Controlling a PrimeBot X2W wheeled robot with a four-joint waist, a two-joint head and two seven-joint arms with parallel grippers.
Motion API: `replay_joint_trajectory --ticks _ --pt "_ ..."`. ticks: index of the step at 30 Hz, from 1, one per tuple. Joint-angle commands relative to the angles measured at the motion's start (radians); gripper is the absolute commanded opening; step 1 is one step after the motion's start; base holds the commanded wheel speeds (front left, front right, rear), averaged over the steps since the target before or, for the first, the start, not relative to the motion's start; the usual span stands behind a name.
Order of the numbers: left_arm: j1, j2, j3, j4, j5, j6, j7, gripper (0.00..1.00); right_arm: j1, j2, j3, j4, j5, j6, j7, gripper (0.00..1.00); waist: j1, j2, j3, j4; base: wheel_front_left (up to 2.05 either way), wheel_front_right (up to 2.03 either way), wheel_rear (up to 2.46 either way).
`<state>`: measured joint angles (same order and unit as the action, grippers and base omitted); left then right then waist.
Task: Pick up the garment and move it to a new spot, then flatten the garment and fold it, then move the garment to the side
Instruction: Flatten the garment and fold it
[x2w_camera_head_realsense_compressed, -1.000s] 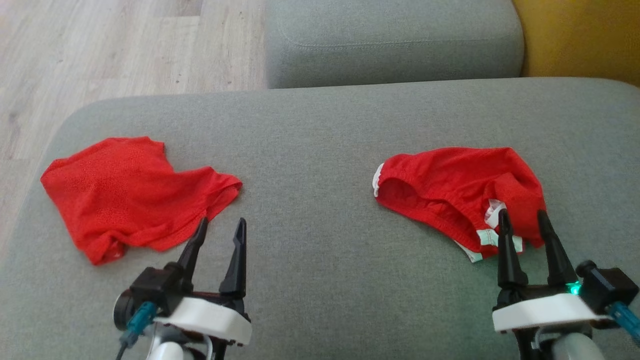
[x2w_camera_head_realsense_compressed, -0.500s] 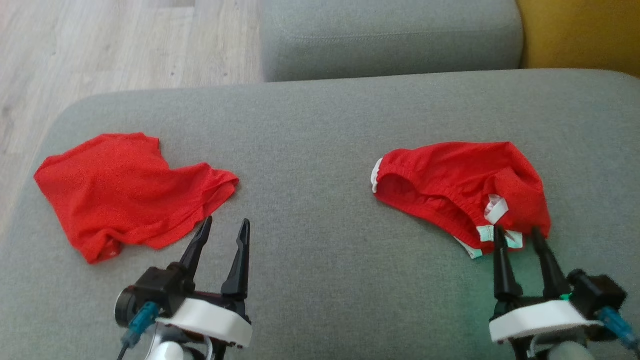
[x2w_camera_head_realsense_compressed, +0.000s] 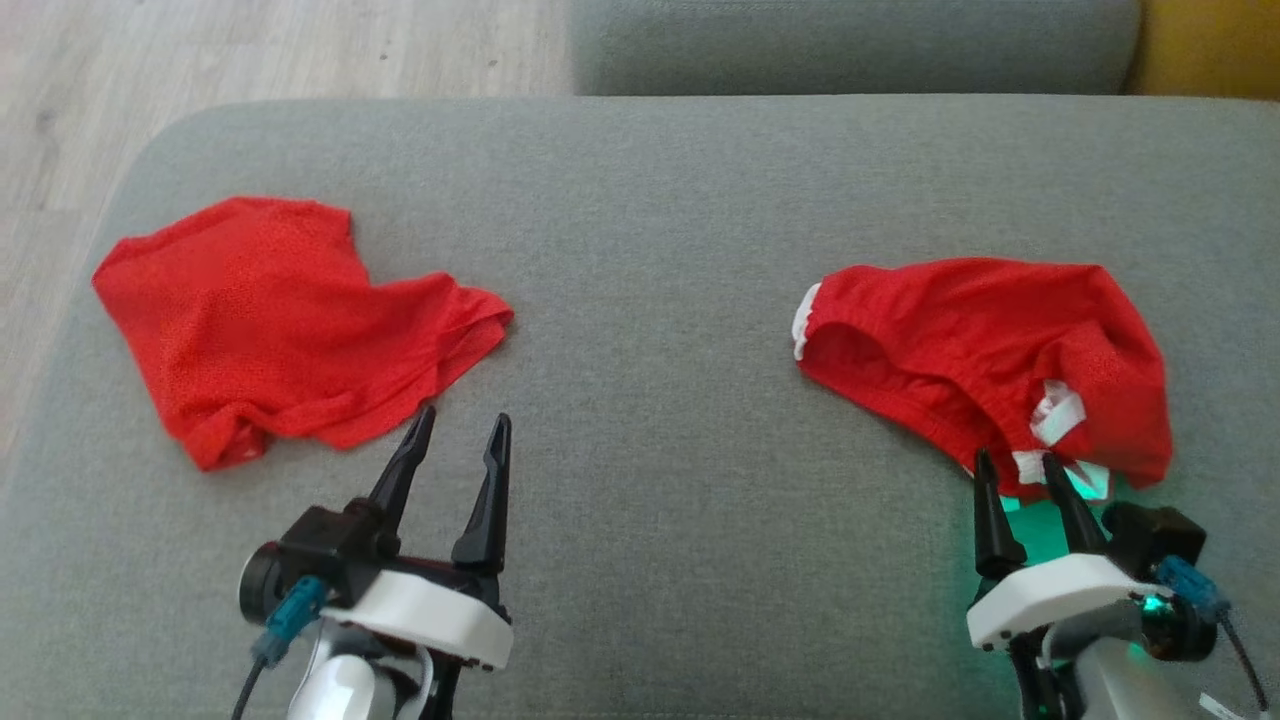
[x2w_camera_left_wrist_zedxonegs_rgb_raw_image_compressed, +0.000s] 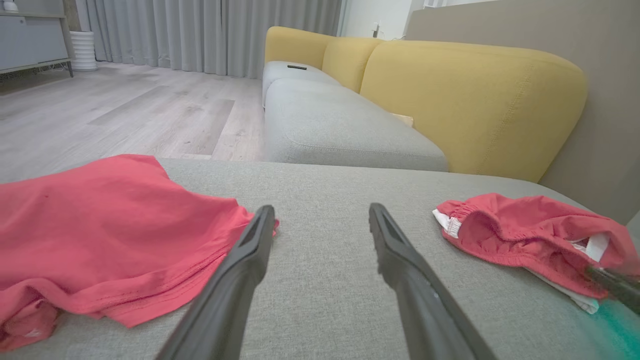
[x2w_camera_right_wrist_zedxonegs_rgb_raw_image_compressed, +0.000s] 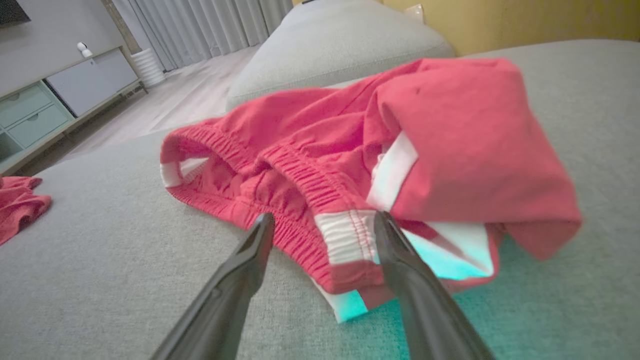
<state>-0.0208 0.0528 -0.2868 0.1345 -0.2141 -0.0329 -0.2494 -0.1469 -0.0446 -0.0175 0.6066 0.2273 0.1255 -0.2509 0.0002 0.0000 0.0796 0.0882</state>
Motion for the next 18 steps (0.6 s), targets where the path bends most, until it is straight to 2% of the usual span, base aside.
replay_joint_trajectory --ticks 1,3,4,5,6,11,17,18 --pt "-0.049 -0.002 0.023 -0.028 -0.001 -0.002 -0.012 1.0 -0.045 -0.006 0.012 0.008 -0.003 0.005 -0.011 1.0 -0.0002 0.0 0.008 0.01 0.0 0.0 0.0" --pt "-0.052 -0.002 0.02 -0.027 -0.001 -0.001 -0.012 1.0 -0.06 -0.006 0.005 0.045 0.001 0.005 -0.011 1.0 -0.0002 0.0 0.009 0.014 0.0 0.0 0.0" --pt "-0.052 -0.002 0.018 -0.026 -0.001 0.0 -0.012 1.0 -0.067 -0.006 0.004 0.06 0.004 0.005 -0.011 0.78 -0.0002 0.0 0.009 0.016 0.0 0.0 0.0" --pt "-0.052 -0.002 0.017 -0.025 -0.002 0.0 -0.012 1.0 -0.074 -0.006 0.007 0.071 0.005 0.005 -0.011 0.31 -0.0002 0.0 0.009 0.017 0.0 0.0 0.0" --pt "-0.052 -0.002 0.016 -0.025 -0.003 0.002 -0.012 1.0 -0.08 -0.006 0.016 0.074 0.004 0.005 -0.011 0.0 -0.0002 0.0 0.008 0.017 0.0 0.0 0.0" --pt "-0.049 -0.003 0.007 -0.022 -0.008 0.007 -0.012 1.0 -0.097 -0.006 0.088 0.038 0.04 0.005 -0.011 0.0 -0.0002 0.0 0.0 0.015 0.0 0.0 0.0" --pt "-0.051 -0.003 0.003 -0.025 -0.015 0.012 -0.012 1.0 -0.106 -0.006 0.256 -0.083 0.097 0.005 -0.011 0.0 -0.0002 0.0 -0.02 0.019 0.0 0.0 0.0" --pt "-0.051 -0.003 0.003 -0.025 -0.015 0.012 -0.012 1.0 -0.106 -0.006 0.256 -0.083 0.097 0.005 -0.011 0.0 -0.0002 0.0 -0.02 0.019 0.0 0.0 0.0"
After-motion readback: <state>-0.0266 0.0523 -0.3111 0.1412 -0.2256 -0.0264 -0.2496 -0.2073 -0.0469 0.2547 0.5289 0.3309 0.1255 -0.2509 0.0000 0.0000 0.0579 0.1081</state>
